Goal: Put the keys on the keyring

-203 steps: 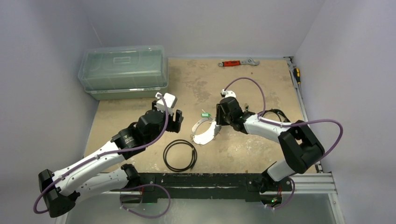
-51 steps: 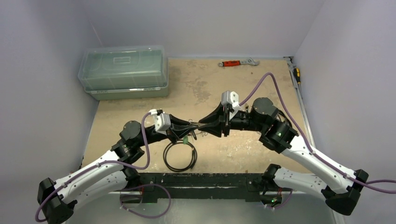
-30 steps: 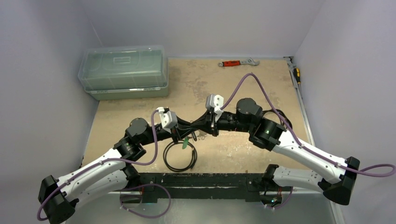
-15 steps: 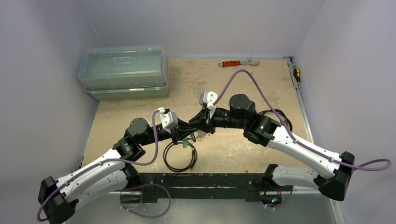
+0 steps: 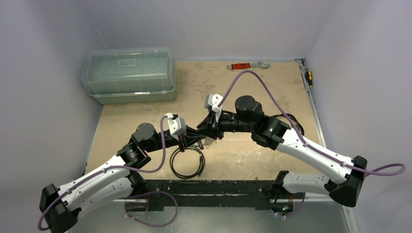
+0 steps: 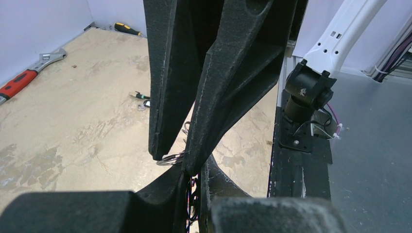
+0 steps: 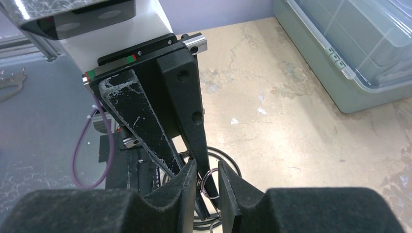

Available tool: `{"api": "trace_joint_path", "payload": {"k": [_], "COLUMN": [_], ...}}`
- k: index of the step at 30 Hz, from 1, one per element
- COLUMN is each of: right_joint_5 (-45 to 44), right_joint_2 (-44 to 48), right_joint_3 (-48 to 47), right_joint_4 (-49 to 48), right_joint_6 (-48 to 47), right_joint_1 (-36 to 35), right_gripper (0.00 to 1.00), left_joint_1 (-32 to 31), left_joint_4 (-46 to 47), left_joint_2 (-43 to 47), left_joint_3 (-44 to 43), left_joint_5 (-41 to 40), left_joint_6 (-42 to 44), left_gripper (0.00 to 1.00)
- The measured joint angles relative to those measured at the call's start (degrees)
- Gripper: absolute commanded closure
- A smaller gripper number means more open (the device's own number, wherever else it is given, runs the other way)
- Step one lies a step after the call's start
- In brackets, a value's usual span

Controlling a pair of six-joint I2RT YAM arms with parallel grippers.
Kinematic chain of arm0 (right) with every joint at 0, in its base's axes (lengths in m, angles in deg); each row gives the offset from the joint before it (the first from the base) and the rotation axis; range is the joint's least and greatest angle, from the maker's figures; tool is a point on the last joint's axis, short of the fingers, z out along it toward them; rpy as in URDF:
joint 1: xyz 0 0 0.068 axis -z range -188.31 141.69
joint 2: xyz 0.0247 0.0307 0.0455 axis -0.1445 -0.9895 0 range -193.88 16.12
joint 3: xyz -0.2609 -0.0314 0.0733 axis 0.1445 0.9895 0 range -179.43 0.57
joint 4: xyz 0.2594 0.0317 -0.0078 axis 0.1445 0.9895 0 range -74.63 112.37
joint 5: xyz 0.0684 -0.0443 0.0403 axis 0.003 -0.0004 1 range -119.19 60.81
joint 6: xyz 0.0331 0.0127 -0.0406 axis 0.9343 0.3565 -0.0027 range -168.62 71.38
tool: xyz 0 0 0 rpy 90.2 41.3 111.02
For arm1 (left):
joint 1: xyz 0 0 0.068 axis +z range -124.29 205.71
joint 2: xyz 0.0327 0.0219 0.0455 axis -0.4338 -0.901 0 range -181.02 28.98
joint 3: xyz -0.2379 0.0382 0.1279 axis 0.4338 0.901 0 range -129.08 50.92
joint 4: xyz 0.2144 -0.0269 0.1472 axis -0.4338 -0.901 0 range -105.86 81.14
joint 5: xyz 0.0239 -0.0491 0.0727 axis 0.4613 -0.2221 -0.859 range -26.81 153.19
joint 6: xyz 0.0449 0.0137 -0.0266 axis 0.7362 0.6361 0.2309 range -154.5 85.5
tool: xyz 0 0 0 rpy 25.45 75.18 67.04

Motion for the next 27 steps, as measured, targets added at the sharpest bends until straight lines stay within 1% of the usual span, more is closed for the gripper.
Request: {"api": "trace_joint_path", "payload": {"k": [2,5,11,13,15,17,19,24,27], "right_joint_5": [-0.17,-0.2,-0.98,-1.57,-2.19,-2.4,-2.36,-1.18,-0.79], "right_joint_2": [-0.11,-0.09,-0.09,-0.09,-0.04,0.04,0.04,0.04,0.11], "right_joint_3": [-0.15,-0.15,-0.76,-1.03,-1.09,-1.09,-1.09,-1.09,-1.05], "right_joint_4": [0.52,0.96,2.62,3.15,3.43,3.98,4.33,4.57,4.68], "right_joint_6": [0.24,0.66,1.49,1.66,1.75,2.16,2.86,3.58,3.61], "right_joint_1": [0.0,0.0,0.0,0.0,0.0,0.0,-0.09,-0.11,-0.11], "right_gripper": [0.75,0.74,0.61,0.6,0.72,0.76,0.82,1.0,1.0], "left_joint_1": [0.0,-0.26,-0.37,-0.37,-0.37,-0.33,-0.28,-0.26,-0.24], "left_joint_4": [-0.24,-0.52,-1.03,-1.18,-1.36,-1.4,-1.49,-1.77,-2.01], "left_joint_2": [0.0,0.0,0.37,0.66,0.83,0.92,1.01,1.03,1.09], "left_joint_3": [0.0,0.0,0.0,0.0,0.0,0.0,0.0,0.0,0.0], "left_joint_5": [0.02,-0.07,0.11,0.13,0.09,-0.15,-0.28,-0.44,-0.46], "left_joint_6": [0.26,0.83,1.27,1.29,1.31,1.38,1.44,1.49,1.62], "left_gripper": [1.0,1.0,1.0,1.0,1.0,1.0,1.0,1.0,1.0]}}
